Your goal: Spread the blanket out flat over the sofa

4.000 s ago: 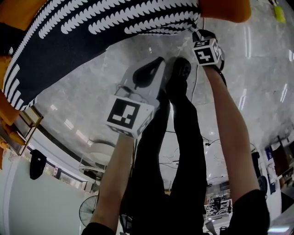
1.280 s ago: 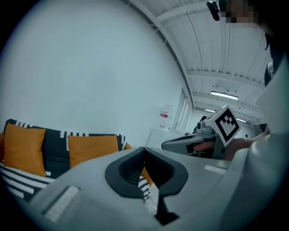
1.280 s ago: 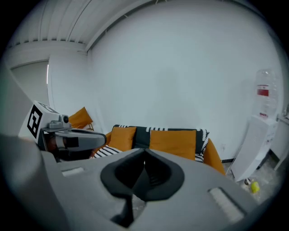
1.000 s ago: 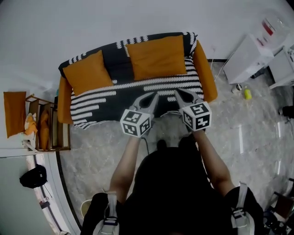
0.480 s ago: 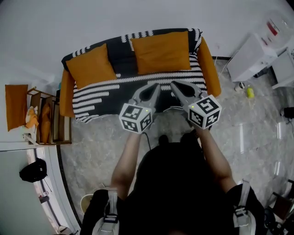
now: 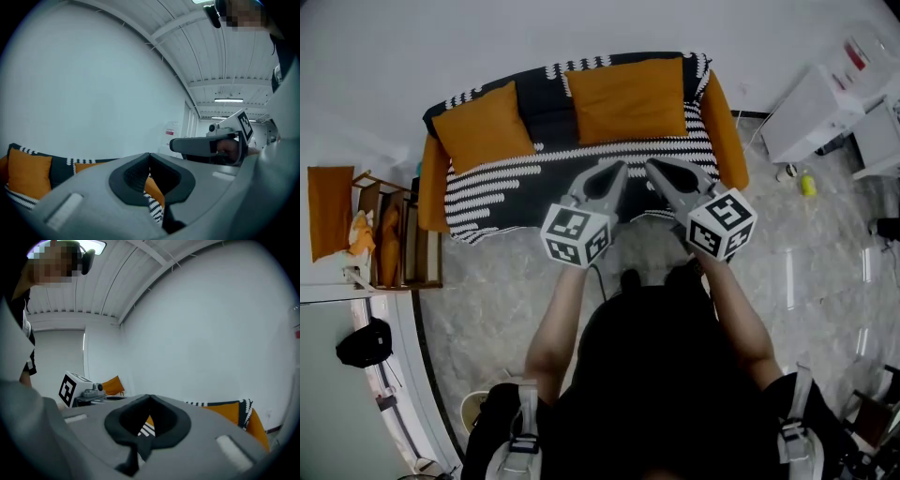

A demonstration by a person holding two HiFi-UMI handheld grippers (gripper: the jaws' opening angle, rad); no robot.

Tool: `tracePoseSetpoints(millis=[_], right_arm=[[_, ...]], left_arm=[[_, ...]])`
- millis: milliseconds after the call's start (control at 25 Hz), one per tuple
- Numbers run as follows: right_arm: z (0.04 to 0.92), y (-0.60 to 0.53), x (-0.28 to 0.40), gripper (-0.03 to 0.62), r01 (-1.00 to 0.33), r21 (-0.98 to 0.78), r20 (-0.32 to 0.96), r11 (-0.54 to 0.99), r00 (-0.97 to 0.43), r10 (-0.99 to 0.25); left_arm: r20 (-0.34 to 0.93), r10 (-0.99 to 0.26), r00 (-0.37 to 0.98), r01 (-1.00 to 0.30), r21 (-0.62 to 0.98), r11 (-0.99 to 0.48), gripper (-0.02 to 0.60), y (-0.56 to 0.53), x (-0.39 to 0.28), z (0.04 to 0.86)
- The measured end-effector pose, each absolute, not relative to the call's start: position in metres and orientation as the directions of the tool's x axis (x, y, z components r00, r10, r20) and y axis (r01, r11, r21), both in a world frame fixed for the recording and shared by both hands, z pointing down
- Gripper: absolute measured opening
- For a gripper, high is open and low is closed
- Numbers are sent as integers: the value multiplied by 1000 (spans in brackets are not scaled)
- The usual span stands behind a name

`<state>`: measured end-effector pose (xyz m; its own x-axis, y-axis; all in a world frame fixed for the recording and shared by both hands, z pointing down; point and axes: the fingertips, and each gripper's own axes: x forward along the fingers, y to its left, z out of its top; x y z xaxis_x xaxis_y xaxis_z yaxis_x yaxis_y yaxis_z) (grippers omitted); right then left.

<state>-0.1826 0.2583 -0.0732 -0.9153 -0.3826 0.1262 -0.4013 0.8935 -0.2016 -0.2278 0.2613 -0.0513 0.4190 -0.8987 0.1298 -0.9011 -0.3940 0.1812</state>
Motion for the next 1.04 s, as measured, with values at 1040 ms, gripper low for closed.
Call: tracePoseSetpoints(millis=[1040], right_arm=[[-66,258,-186,2,-411,-106,189,905,-902,-388]], left_arm=[[136,-896,422,-901,172,-399,2,257,-225,-54]])
